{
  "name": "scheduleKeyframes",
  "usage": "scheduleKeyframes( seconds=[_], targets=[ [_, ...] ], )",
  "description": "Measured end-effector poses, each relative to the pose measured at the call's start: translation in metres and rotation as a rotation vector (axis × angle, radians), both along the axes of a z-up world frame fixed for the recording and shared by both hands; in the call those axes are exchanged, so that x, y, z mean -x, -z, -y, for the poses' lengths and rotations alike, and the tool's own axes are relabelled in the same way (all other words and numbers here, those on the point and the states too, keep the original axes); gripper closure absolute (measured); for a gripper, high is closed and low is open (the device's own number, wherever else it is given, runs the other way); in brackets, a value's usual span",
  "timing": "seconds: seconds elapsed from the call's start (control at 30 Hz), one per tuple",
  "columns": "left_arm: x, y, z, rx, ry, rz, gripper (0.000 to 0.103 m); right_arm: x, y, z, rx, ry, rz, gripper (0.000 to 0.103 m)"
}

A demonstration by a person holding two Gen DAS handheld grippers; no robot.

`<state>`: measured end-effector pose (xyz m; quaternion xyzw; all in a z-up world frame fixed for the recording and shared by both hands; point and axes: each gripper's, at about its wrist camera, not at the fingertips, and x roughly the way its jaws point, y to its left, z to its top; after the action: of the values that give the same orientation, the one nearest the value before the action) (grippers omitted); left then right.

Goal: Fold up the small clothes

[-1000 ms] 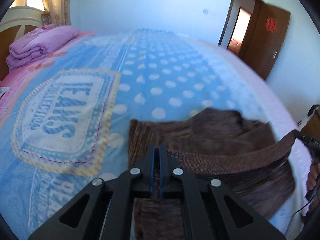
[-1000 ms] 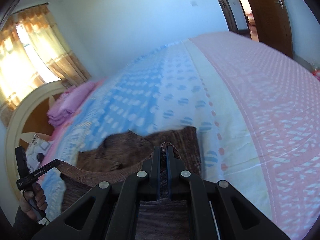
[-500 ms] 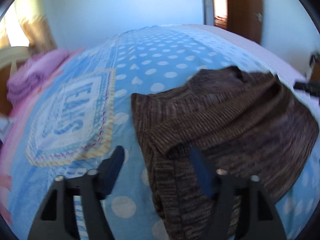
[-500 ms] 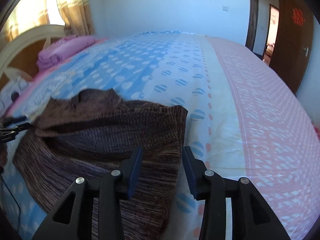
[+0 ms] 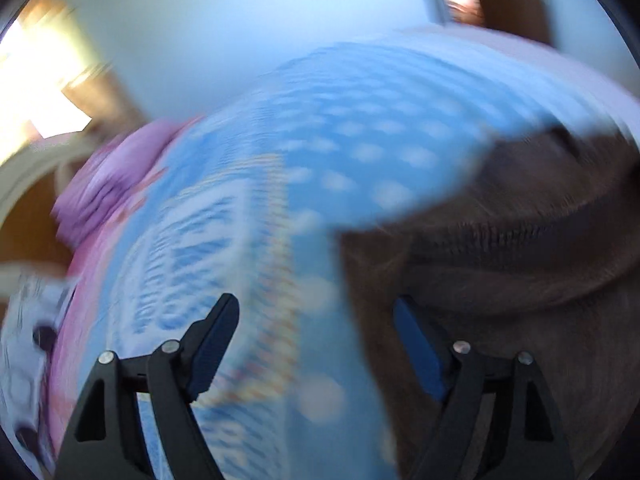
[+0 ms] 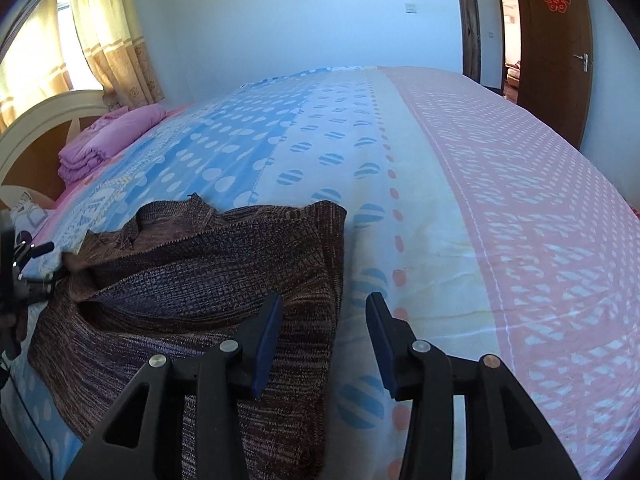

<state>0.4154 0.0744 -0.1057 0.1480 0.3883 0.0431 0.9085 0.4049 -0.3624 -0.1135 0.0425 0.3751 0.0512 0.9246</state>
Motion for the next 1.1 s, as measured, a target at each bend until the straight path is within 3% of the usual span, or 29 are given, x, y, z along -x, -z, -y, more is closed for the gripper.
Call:
scheduleKeyframes(
  seconds=[0.1, 0.2, 0.33, 0.47, 0.57, 0.67, 0.7, 0.83, 0.87, 1.0, 1.1],
  targets=[
    [-0.010, -0.015, -0.021, 0.092, -0.058, 0.006, 0.008, 0.004, 0.000, 0.005, -0.007, 0.005, 0.003, 0.057],
    [-0.001, -0.017, -0.029, 0.107, -0.054, 0.007, 0.008, 0.009, 0.003, 0.012, -0.013, 0.011, 0.002, 0.057],
    [0.018, -0.008, -0.016, 0.144, 0.045, -0.026, 0.014, 0.008, 0.005, 0.025, -0.033, 0.023, -0.012, 0.057],
    [0.020, 0.003, 0.010, 0.191, 0.139, -0.075, 0.029, -0.001, 0.001, 0.031, -0.069, 0.027, -0.018, 0.057],
    [0.005, 0.019, 0.024, 0.190, 0.140, -0.113, 0.043, -0.015, -0.008, 0.027, -0.086, 0.008, -0.007, 0.057],
    [-0.006, 0.024, 0.024, 0.274, 0.137, -0.131, 0.057, -0.032, -0.014, 0.013, -0.079, -0.045, -0.011, 0.057],
    [-0.007, 0.024, 0.025, 0.289, 0.143, -0.131, 0.065, -0.038, -0.013, 0.008, -0.072, -0.066, -0.022, 0.057],
    [-0.005, 0.026, 0.033, 0.289, 0.160, -0.132, 0.079, -0.061, 0.003, -0.020, 0.015, -0.121, -0.092, 0.057],
    [-0.005, 0.026, 0.035, 0.290, 0.164, -0.131, 0.083, -0.064, 0.007, -0.026, 0.044, -0.123, -0.102, 0.059],
    [0.001, 0.022, 0.037, 0.284, 0.182, -0.105, 0.093, -0.065, 0.012, -0.045, 0.147, -0.140, -0.089, 0.099],
    [0.006, 0.016, 0.030, 0.302, 0.158, -0.078, 0.093, -0.055, -0.002, -0.050, 0.177, -0.138, -0.036, 0.099]
  ],
)
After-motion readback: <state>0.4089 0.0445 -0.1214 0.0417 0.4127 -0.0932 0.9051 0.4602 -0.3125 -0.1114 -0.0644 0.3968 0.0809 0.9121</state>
